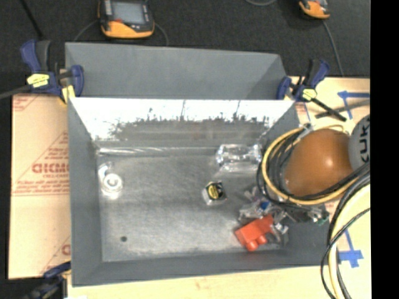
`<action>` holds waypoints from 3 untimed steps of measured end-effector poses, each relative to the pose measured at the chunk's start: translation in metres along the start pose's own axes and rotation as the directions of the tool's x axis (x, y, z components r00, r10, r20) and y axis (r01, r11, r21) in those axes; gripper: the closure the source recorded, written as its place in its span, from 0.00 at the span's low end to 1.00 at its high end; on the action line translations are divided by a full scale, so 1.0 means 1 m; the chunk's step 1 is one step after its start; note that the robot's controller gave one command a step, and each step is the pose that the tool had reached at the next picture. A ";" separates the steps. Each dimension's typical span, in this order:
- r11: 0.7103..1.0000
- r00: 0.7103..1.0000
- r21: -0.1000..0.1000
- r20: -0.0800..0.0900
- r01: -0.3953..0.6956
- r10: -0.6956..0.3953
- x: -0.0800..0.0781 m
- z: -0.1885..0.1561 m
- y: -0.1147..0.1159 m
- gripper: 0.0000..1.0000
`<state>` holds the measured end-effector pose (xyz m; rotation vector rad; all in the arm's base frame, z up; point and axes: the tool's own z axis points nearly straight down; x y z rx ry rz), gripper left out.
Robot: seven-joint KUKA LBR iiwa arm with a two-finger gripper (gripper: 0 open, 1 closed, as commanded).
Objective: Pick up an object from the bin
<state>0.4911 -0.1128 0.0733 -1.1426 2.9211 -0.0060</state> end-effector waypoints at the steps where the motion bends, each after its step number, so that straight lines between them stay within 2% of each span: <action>1: 0.999 0.999 0.002 0.002 0.038 -0.038 0.005 -0.137 0.010 1.00; 2: 1.000 1.000 0.004 -0.004 0.008 -0.008 0.003 -0.017 -0.025 1.00; 3: 0.999 0.999 0.004 0.003 -0.047 0.047 0.011 -0.141 -0.023 1.00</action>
Offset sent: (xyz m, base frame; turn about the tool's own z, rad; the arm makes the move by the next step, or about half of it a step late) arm -0.0130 0.0048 0.1324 -0.0405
